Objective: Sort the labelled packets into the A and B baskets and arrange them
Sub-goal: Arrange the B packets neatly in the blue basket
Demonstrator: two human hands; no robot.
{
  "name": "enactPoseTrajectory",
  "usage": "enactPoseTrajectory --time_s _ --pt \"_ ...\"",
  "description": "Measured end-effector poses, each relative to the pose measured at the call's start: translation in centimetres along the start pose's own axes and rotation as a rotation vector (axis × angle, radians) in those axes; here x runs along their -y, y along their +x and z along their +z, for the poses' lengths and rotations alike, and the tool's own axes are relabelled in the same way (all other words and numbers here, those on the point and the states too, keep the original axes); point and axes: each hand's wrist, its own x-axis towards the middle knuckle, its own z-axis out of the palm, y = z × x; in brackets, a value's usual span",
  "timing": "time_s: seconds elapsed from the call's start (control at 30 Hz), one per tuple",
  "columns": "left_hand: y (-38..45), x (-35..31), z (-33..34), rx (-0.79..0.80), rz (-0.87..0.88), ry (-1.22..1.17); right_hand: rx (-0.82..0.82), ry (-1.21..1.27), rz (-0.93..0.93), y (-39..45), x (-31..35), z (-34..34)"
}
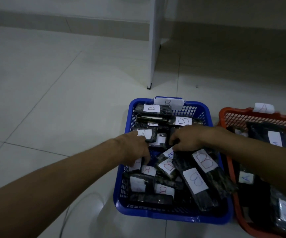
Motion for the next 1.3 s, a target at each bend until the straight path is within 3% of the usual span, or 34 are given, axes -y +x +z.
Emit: enactPoseTrajectory --time_s 0.1,0.2,0.33,0.4,0.57,0.7,0.93,1.13,1.3 --pt "-0.6 0.7 -0.8 -0.135 0.044 -0.078 0.06 0.066 0.008 -0.1 -0.2 -0.2" --pt "-1.6 2.1 -1.8 -0.263 0.009 -0.356 0.035 0.123 -0.006 -0.1 -0.9 -0.1" --pt "-2.2 3.8 -2.5 -0.331 -0.097 -0.857 -0.232 0.269 -0.038 0.2 -1.9 -0.1" --pt "-2.2 4.2 -2.2 -0.361 -0.22 -0.837 -0.285 0.331 -0.056 0.2 -1.7 0.0" --pt "-1.5 4.5 -0.5 -0.386 -0.419 -0.617 -0.143 0.155 -0.002 0.6 -0.2 0.5" --pt "-1.5 4.9 0.2 -0.432 -0.43 -0.635 -0.1 0.223 0.029 1.7 0.2 -0.1" --pt "-1.0 5.2 0.3 -0.402 -0.414 -0.688 -0.258 0.457 0.141 3.3 1.0 0.5" --pt "-1.5 5.5 0.8 -0.561 -0.377 -1.023 -0.317 0.497 0.175 4.1 1.8 1.3" --pt "-2.4 5.8 0.5 -0.629 -0.398 -0.991 -0.29 0.524 0.166 4.8 1.4 1.1"
